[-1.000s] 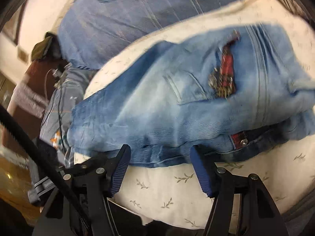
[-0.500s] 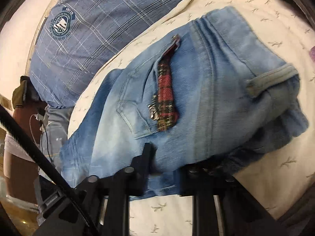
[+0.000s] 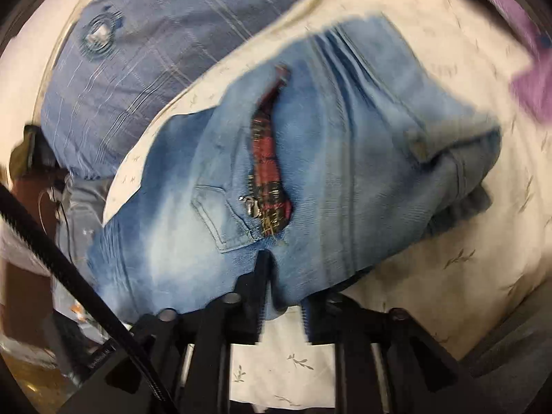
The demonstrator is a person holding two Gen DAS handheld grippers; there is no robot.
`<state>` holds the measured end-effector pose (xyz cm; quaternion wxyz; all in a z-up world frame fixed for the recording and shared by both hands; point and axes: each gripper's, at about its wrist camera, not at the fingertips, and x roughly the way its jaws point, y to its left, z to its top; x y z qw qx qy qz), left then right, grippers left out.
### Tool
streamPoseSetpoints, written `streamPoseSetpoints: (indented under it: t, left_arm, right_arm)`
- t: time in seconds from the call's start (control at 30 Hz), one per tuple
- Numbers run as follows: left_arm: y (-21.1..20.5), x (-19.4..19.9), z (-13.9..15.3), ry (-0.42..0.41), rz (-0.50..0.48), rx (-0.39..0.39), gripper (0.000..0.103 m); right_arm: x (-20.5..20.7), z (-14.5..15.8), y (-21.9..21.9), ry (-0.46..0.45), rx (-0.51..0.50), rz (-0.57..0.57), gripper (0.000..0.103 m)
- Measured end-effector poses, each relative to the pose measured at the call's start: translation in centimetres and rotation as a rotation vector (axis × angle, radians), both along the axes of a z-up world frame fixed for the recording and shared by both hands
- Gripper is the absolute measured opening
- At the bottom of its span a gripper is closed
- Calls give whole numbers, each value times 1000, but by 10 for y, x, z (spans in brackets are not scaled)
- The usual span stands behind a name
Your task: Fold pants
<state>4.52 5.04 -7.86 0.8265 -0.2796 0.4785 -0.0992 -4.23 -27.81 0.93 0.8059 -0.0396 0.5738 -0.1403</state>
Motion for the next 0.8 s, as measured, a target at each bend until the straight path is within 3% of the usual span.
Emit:
streamPoseSetpoints:
  t: [0.07, 0.1, 0.27, 0.37, 0.5, 0.6, 0.73, 0.8]
  left_arm:
    - [-8, -6, 7, -18, -27, 42, 26]
    - [-11, -12, 11, -33, -35, 66, 28]
    - [-43, -44, 48, -192, -134, 144, 33]
    - [-81, -48, 77, -298, -255, 217, 46]
    - [-137, -36, 101, -376, -422, 245, 56]
    - [-192, -22, 99, -419, -587, 346, 58]
    - [-265, -24, 84, -480, -813, 474, 58]
    - [-287, -24, 73, -478, -915, 477, 58]
  right_arm:
    - [-7, 11, 13, -28, -73, 17, 62]
    - [-8, 18, 17, -50, -76, 24, 65]
    - [-15, 66, 18, -121, -32, 27, 70]
    - [17, 98, 15, -164, -36, 32, 80]
    - [75, 113, -2, -91, 15, 46, 81]
    - [78, 113, -35, -132, 10, 11, 81]
    - [63, 107, -88, -129, 141, -93, 81]
    - [59, 112, -108, -156, 189, -149, 82]
